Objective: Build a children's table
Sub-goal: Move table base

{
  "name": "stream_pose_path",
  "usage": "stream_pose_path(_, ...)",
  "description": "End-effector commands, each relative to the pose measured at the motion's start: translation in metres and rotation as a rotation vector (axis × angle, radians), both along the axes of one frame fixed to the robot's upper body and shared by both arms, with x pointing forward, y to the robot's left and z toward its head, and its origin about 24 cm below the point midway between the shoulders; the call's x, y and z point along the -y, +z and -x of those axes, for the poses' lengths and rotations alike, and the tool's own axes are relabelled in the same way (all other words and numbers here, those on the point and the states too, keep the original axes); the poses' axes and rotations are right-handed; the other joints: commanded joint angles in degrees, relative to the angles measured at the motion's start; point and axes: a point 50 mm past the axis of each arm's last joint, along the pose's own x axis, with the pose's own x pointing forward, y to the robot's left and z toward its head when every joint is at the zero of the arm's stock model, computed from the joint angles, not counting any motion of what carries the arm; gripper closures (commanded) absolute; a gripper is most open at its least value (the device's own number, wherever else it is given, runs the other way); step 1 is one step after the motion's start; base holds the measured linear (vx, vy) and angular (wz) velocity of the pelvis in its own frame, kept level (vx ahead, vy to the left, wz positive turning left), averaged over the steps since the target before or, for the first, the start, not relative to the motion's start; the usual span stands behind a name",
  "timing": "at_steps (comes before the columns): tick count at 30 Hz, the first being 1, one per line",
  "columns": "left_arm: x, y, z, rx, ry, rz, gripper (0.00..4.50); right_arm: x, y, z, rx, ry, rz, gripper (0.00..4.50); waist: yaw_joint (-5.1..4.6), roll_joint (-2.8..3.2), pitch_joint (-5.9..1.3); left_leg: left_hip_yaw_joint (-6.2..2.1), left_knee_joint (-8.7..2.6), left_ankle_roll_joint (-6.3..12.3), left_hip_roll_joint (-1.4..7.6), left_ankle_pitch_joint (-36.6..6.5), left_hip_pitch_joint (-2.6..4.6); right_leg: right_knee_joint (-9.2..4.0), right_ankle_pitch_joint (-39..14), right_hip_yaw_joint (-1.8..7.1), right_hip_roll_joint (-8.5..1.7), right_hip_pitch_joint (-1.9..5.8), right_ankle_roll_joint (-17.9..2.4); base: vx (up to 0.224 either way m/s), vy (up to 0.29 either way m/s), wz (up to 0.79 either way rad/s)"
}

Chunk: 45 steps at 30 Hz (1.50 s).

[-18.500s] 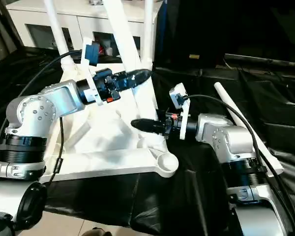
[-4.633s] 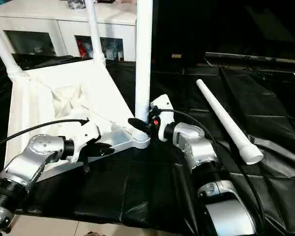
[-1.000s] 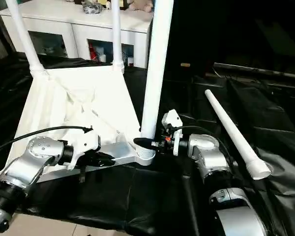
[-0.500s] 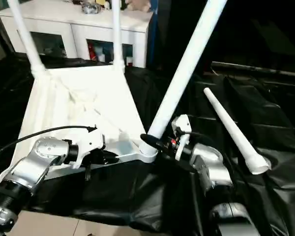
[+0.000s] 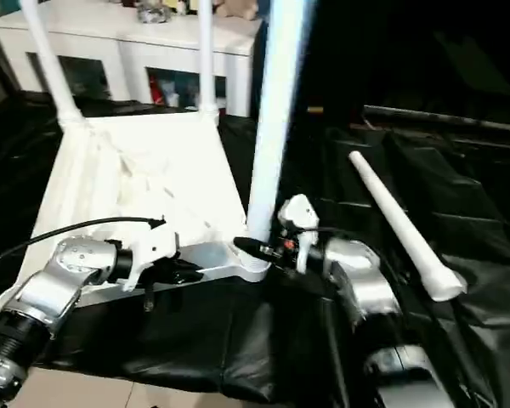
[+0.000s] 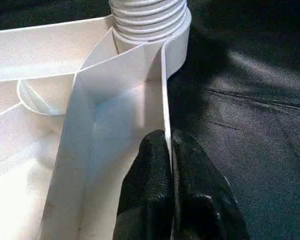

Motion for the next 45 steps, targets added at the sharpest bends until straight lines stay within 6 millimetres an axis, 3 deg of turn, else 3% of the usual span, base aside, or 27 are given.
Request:
stream_pose_path(1, 0.009, 0.002, -0.001, 0.019, -0.038, -0.011, 4.50, -0.005, -0.045, 0.023, -0.217, 0.068, 0.131, 2.59, -0.89, 0.71, -1.34, -2.86, -4.74, -4.02, 2.82, -40.4, 2.65, -6.19, -39.8, 1.36, -3.75, -1.38, -4.2, 0.000, 0.000, 0.00)
stream_pose_path(7, 0.010, 0.001, -0.001, 0.020, -0.041, -0.011, 4.50, -0.008, -0.053, 0.022, -0.255, 0.081, 0.161, 2.59, -1.82, 1.11, -0.96, -3.42, -4.62, -4.17, 2.63, -44.5, 3.35, -7.14, -42.6, -0.14, -3.46, -1.55, -2.8, 0.000, 0.000, 0.00)
stream_pose_path(9, 0.010, 0.001, -0.001, 0.020, -0.040, -0.012, 4.50, -0.007, -0.054, 0.022, -0.259, 0.084, 0.165, 2.59, -2.04, 1.58, -0.91, -3.76, -5.20, -4.54, 2.91, -47.2, 3.43, -6.93, -39.8, -1.05, -3.18, -0.85, -3.2, 0.000, 0.000, 0.00)
stream_pose_path(10, 0.009, 0.001, -0.001, 0.021, -0.038, -0.012, 4.50, -0.006, -0.054, 0.023, -0.261, 0.084, 0.165, 2.59, -2.06, 1.65, -0.93, -3.87, -5.83, -4.66, 3.14, -48.3, 2.84, -6.42, -37.6, -1.27, -3.09, -0.13, -3.5, 0.000, 0.000, 0.00)
stream_pose_path(12, 0.009, 0.001, -0.001, 0.021, -0.037, -0.012, 4.50, -0.004, -0.055, 0.023, -0.265, 0.082, 0.162, 2.59, -1.80, 1.68, -0.73, -3.46, -5.48, -4.92, 2.89, -49.3, 3.85, -6.94, -38.8, -1.31, -3.20, -1.12, -3.6, 0.000, 0.000, 0.00)
stream_pose_path(15, 0.009, 0.001, -0.001, 0.021, -0.036, -0.012, 4.50, -0.003, -0.056, 0.024, -0.265, 0.076, 0.160, 2.59, -1.84, 1.58, -0.61, -3.63, -5.09, -4.59, 2.72, -48.0, 3.86, -7.49, -41.5, -1.47, -3.67, -1.11, -2.8, 0.000, 0.000, 0.00)
stream_pose_path(16, 0.009, 0.001, -0.001, 0.016, -0.031, -0.005, 4.50, -0.002, -0.058, 0.024, -0.268, 0.059, 0.151, 2.59, -1.83, 2.09, -0.60, -3.70, -5.02, -4.66, 2.68, -48.0, 3.93, -7.49, -41.8, -1.43, -3.73, -1.16, -2.6, 0.000, 0.000, 0.00)
stream_pose_path(19, 0.009, 0.002, -0.004, 0.006, 0.018, 0.016, 4.50, 0.001, -0.059, 0.019, -0.259, -0.046, 0.135, 2.59, -2.01, 1.91, -0.45, -3.72, -5.37, -4.81, 2.82, -49.4, 3.94, -7.49, -41.1, -1.77, -3.29, -1.21, -2.5, 0.000, 0.000, 0.00)
stream_pose_path(21, 0.009, 0.003, -0.008, 0.002, 0.063, 0.023, 4.50, 0.004, -0.060, 0.014, -0.250, -0.155, 0.137, 2.59, -2.31, 2.40, -0.13, -3.63, -6.68, -5.19, 3.08, -53.0, 3.32, -6.84, -39.6, -3.03, -2.10, -0.52, -2.3, 0.000, 0.000, 0.00)
stream_pose_path(22, 0.009, 0.003, -0.010, 0.002, 0.084, 0.027, 4.50, 0.005, -0.060, 0.011, -0.250, -0.207, 0.139, 2.59, -2.18, 2.74, -0.02, -3.19, -8.00, -5.52, 3.47, -54.5, 2.36, -5.43, -37.4, -3.47, -1.38, 0.34, -2.8, 0.000, 0.000, 0.00)
stream_pose_path(23, 0.009, 0.004, -0.012, 0.002, 0.108, 0.030, 4.50, 0.007, -0.061, 0.008, -0.251, -0.266, 0.141, 2.59, 0.50, 3.57, -0.32, -1.41, -13.68, -6.16, 5.34, -59.2, -4.78, 8.23, -22.5, -2.39, 0.09, 6.76, -5.0, -0.103, -0.027, 0.18)
stream_pose_path(24, 0.009, 0.004, -0.014, 0.001, 0.131, 0.038, 4.50, 0.009, -0.061, 0.005, -0.255, -0.318, 0.141, 2.59, 5.84, 2.91, -0.76, 4.05, -14.03, -4.61, 4.22, -52.7, -5.56, 10.92, -19.8, 0.14, 1.32, 5.48, -4.3, -0.103, -0.027, 0.18)
stream_pose_path(25, 0.011, 0.006, -0.017, -0.003, 0.166, 0.052, 4.50, 0.010, -0.061, 0.001, -0.258, -0.391, 0.147, 2.59, 2.37, -0.17, -1.33, 3.88, -10.60, -4.53, 3.14, -43.0, -0.26, 6.57, -33.9, 2.71, -0.62, 1.75, -2.8, -0.055, -0.095, 0.20)
stream_pose_path(26, 0.012, 0.006, -0.018, -0.005, 0.177, 0.058, 4.50, 0.010, -0.061, 0.000, -0.259, -0.414, 0.149, 2.59, 1.21, -0.82, 0.16, -3.91, 9.80, -2.25, 0.41, -15.0, 7.00, -9.79, -67.2, 5.84, -12.18, -8.41, -5.0, 0.037, -0.134, -0.12)
stream_pose_path(27, 0.016, 0.008, -0.022, -0.018, 0.228, 0.074, 4.50, 0.010, -0.060, -0.005, -0.262, -0.502, 0.159, 2.59, 1.92, -0.29, -0.78, -7.00, 8.26, -1.01, -2.04, -2.0, -1.17, -6.32, -62.1, 6.56, -9.71, 0.82, -6.7, 0.037, -0.134, -0.12)
stream_pose_path(28, 0.017, 0.009, -0.024, -0.020, 0.246, 0.080, 4.50, 0.009, -0.060, -0.007, -0.262, -0.528, 0.164, 2.59, 1.01, -1.09, 0.26, -6.33, 5.59, -2.94, -0.07, -4.9, -1.94, -5.50, -57.2, 4.23, -9.37, 0.66, -6.8, 0.040, -0.024, -0.45)
stream_pose_path(29, 0.023, 0.011, -0.029, -0.035, 0.319, 0.096, 4.50, 0.005, -0.058, -0.013, -0.261, -0.615, 0.183, 2.59, 1.01, 1.32, -1.79, -6.05, -1.33, -7.76, 1.62, -9.5, -1.44, -1.22, -32.3, 1.35, -4.08, 2.83, -9.3, 0.011, 0.063, -0.22)
stream_pose_path(30, 0.025, 0.011, -0.032, -0.042, 0.351, 0.096, 4.50, 0.002, -0.057, -0.016, -0.262, -0.646, 0.191, 2.59, 0.02, 0.95, -2.93, -5.72, -2.83, -5.94, 2.74, -15.5, 1.02, 0.76, -16.6, 1.48, -1.94, 1.52, -10.9, 0.011, 0.063, -0.22)
stream_pose_path(31, 0.026, 0.011, -0.033, -0.043, 0.364, 0.091, 4.50, 0.001, -0.057, -0.017, -0.264, -0.659, 0.195, 2.59, -0.03, 1.54, -3.31, -5.43, -2.99, -5.40, 3.04, -14.9, 1.86, 0.88, -8.9, 1.72, -2.10, 1.31, -12.7, -0.040, 0.017, 0.19)
stream_pose_path(32, 0.033, 0.010, -0.037, -0.045, 0.418, 0.058, 4.50, -0.005, -0.054, -0.022, -0.273, -0.717, 0.201, 2.59, -1.04, 1.29, -2.49, -4.32, -3.78, -3.22, 2.74, -18.1, 0.98, -0.03, -6.1, 1.79, -2.04, 1.81, -14.5, 0.000, 0.000, 0.00)
stream_pose_path(33, 0.037, 0.009, -0.038, -0.047, 0.442, 0.044, 4.50, -0.009, -0.053, -0.024, -0.279, -0.745, 0.201, 2.59, -1.22, 1.49, -1.86, -3.72, -4.12, -3.39, 2.51, -24.1, 0.78, -1.28, -15.5, 1.98, -2.49, 1.42, -13.7, 0.000, 0.000, 0.00)
stream_pose_path(35, 0.052, 0.008, -0.041, -0.040, 0.489, 0.039, 4.50, -0.021, -0.047, -0.029, -0.294, -0.796, 0.182, 2.59, -1.23, 0.79, -1.75, -3.46, -4.07, -3.86, 2.30, -26.7, 0.74, -2.52, -25.9, 2.26, -3.15, 1.01, -10.8, 0.000, 0.000, 0.00)
stream_pose_path(36, 0.059, 0.008, -0.042, -0.039, 0.492, 0.046, 4.50, -0.027, -0.046, -0.030, -0.301, -0.797, 0.178, 2.59, -0.88, 1.14, -1.58, -3.64, -4.12, -4.12, 2.26, -27.1, 0.88, -2.86, -28.8, 2.27, -3.40, 0.67, -9.7, 0.000, 0.000, 0.00)
stream_pose_path(37, 0.066, 0.008, -0.042, -0.031, 0.496, 0.053, 4.50, -0.034, -0.044, -0.031, -0.294, -0.783, 0.185, 2.59, -0.62, 0.90, -1.89, -3.37, -4.06, -4.19, 2.38, -26.0, 1.22, -3.17, -28.3, 2.59, -3.47, 0.36, -9.1, 0.000, 0.000, 0.00)
stream_pose_path(39, 0.073, 0.008, -0.042, -0.023, 0.500, 0.058, 4.50, -0.044, -0.043, -0.031, -0.291, -0.754, 0.190, 2.59, -0.43, 0.42, -2.26, -2.77, -4.34, -2.94, 2.49, -21.0, 0.78, -3.02, -23.5, 2.70, -3.24, 0.92, -8.8, 0.000, 0.000, 0.00)
stream_pose_path(41, 0.077, 0.009, -0.041, -0.034, 0.510, 0.073, 4.50, -0.052, -0.045, -0.028, -0.301, -0.738, 0.202, 2.59, -0.41, 0.51, -2.30, -2.54, -4.43, -2.33, 2.56, -16.6, 0.05, -2.46, -18.0, 2.68, -3.10, 1.34, -9.7, 0.000, 0.000, 0.00)
stream_pose_path(45, 0.079, 0.011, -0.039, -0.058, 0.515, 0.098, 4.50, -0.057, -0.048, -0.025, -0.312, -0.732, 0.218, 2.59, -0.51, 0.53, -2.43, -2.34, -4.33, -2.65, 2.49, -15.2, -0.09, -2.26, -15.6, 2.64, -3.08, 1.53, -10.2, 0.000, 0.000, 0.00)
